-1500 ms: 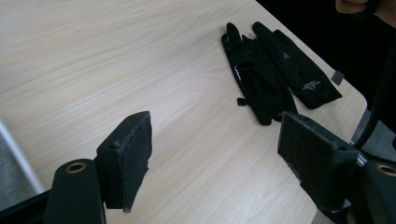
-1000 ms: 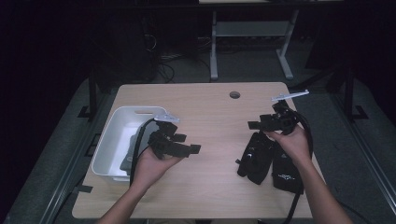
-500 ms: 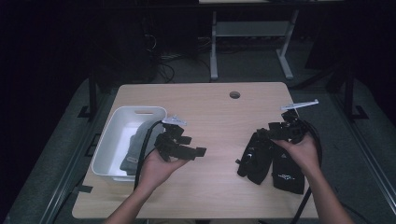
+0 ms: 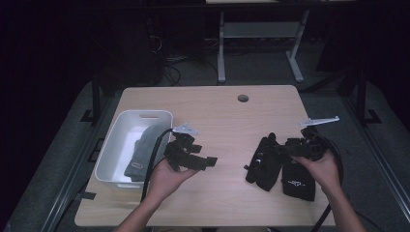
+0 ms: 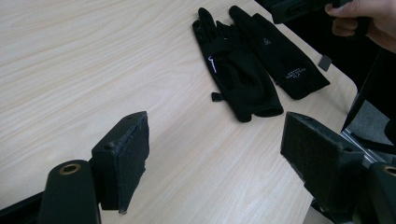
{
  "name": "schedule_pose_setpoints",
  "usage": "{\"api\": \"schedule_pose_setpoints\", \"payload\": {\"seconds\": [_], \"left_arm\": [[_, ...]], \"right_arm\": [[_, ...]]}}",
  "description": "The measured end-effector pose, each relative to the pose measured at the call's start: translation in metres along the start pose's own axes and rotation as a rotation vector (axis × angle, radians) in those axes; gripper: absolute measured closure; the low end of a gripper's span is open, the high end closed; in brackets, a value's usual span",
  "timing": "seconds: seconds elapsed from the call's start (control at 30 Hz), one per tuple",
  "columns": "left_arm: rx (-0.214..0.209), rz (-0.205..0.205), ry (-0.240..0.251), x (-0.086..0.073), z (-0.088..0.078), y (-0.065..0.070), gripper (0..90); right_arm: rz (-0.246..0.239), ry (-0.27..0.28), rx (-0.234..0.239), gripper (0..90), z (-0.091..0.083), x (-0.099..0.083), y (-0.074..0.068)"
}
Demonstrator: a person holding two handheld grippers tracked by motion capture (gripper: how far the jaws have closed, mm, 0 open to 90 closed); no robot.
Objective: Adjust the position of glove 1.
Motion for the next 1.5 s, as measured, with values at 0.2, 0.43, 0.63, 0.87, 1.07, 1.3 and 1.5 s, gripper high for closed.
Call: {"api": "schedule_pose_setpoints", "payload": {"seconds": [0.2,0.43,0.63,0.87,1.07,1.3,1.5], "left_arm": [[-0.012,0.008,-0.012,-0.003,0.004,0.003,23.4],[-0.021,0.009,-0.022,-0.007,0.008,0.006,23.1],[-0.023,0.003,-0.029,-0.009,0.011,0.008,23.0],[-0.023,0.007,-0.037,-0.011,0.013,0.007,23.0],[-0.031,-0.009,-0.043,-0.014,0.015,0.009,23.0],[-0.036,-0.018,-0.049,-0.018,0.016,0.007,23.0],[-0.033,-0.003,-0.048,-0.022,0.014,0.010,23.1]], "right_arm": [[-0.004,-0.015,-0.012,29.4,-0.004,-0.014,0.004],[-0.008,-0.049,-0.035,30.0,-0.008,-0.034,0.009],[-0.019,-0.073,-0.064,31.0,-0.012,-0.047,0.010],[-0.028,-0.112,-0.103,33.6,-0.012,-0.063,0.017],[-0.047,-0.142,-0.136,38.6,-0.009,-0.074,0.020],[-0.151,-0.196,-0.226,44.6,-0.001,-0.079,0.014],[-0.157,-0.193,-0.245,51.7,0.001,-0.080,0.012]]}}
Point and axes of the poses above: each handheld gripper's, and its own axes: z roughly forward along the jaws, x roughly out of its top, y roughly to its right, the point moved 2 cm from there along z, roughly forward along the jaws, and after that the axes turned 14 degrees about x, right-handed, at the moved point
